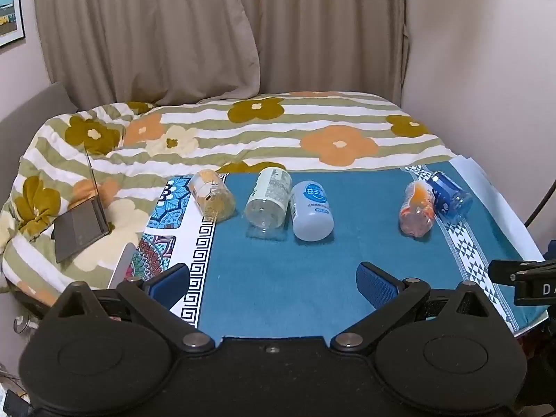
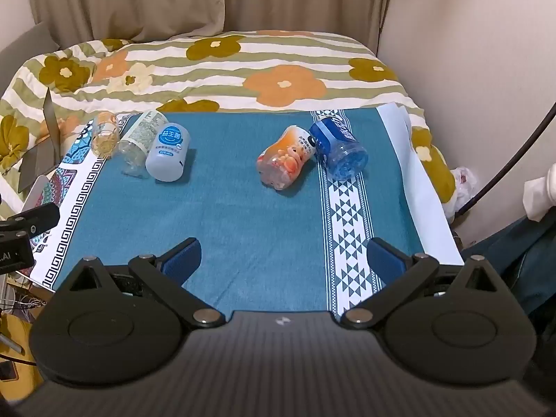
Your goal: Flip cup upright
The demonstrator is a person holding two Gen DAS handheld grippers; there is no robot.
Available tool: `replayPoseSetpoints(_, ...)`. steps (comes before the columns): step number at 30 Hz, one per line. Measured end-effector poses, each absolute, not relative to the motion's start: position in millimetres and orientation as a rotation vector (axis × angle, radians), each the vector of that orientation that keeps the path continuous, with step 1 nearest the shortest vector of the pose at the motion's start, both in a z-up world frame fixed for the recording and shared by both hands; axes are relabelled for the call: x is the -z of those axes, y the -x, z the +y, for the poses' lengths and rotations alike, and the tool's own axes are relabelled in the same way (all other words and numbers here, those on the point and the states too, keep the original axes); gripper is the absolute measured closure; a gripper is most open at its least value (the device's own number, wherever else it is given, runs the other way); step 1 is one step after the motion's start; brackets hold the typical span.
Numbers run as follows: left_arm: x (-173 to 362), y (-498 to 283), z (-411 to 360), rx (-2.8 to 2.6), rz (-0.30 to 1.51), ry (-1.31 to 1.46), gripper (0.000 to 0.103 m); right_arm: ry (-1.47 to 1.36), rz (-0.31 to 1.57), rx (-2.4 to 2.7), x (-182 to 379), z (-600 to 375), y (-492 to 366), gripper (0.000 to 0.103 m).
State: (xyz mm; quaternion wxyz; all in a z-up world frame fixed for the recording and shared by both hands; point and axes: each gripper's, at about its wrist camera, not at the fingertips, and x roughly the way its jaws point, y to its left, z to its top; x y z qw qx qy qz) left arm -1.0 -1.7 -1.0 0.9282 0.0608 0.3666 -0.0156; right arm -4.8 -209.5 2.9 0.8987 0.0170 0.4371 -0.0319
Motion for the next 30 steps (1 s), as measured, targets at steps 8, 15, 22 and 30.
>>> replayPoseSetpoints(8, -0.1, -3.8, 1.2, 0.043, 0.754, -0.108, 0.0, -0.034, 0.905, 0.065, -2.3, -210.7, 4.0, 0.0)
replayPoseSetpoints(15, -1.0, -7.3, 2.4, 0.041, 0.75, -0.117, 0.0, -0.026, 0.908, 0.075, -4.4, -211.9, 4.1, 0.0)
replayPoseSetpoints(22, -4.7, -4.5, -1.1, 0.039, 0.744, -0.136, 0.0, -0.027, 0.913, 0.074, -0.2, -211.4, 3.8, 0.0)
replayPoseSetpoints(30, -4.8, -3.6, -1.6, 0.04, 0.743, -0.137, 0.0, -0.03, 0.919, 0.069, -0.6, -209.5, 3.0, 0.0)
